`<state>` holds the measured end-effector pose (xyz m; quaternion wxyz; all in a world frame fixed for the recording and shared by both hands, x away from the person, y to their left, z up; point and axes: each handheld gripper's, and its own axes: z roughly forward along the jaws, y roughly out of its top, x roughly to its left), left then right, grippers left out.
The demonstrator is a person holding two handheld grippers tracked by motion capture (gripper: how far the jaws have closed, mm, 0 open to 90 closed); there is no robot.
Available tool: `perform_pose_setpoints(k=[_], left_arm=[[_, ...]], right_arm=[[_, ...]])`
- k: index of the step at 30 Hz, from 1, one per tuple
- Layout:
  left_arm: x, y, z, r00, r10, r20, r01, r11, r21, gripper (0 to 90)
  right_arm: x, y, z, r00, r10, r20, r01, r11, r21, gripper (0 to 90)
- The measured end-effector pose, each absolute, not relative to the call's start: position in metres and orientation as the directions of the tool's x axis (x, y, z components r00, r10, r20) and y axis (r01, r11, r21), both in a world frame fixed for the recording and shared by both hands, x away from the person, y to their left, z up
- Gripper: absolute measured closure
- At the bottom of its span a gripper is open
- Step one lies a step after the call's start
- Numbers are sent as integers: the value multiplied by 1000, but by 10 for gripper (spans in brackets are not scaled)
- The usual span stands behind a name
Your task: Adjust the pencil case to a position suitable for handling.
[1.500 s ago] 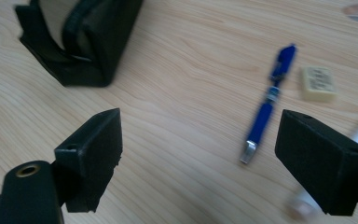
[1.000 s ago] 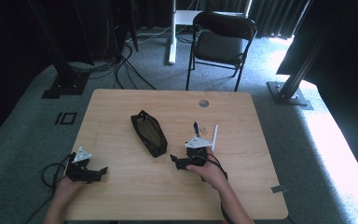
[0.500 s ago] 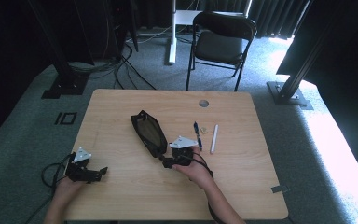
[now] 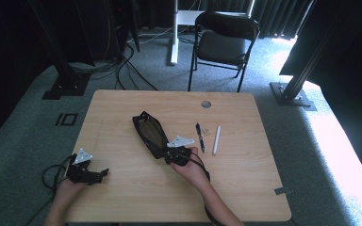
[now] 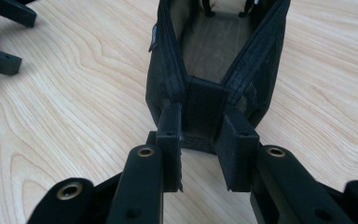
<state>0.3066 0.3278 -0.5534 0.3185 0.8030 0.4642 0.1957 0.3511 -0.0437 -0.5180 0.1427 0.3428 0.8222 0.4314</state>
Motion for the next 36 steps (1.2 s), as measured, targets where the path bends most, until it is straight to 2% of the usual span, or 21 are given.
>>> perform_pose_setpoints(k=[36], left_arm=[[307,328,-553,492,870,18,621,-366,693,21]], right_arm=[[327,-112,-513,-745,656,119,489,416,767,726]])
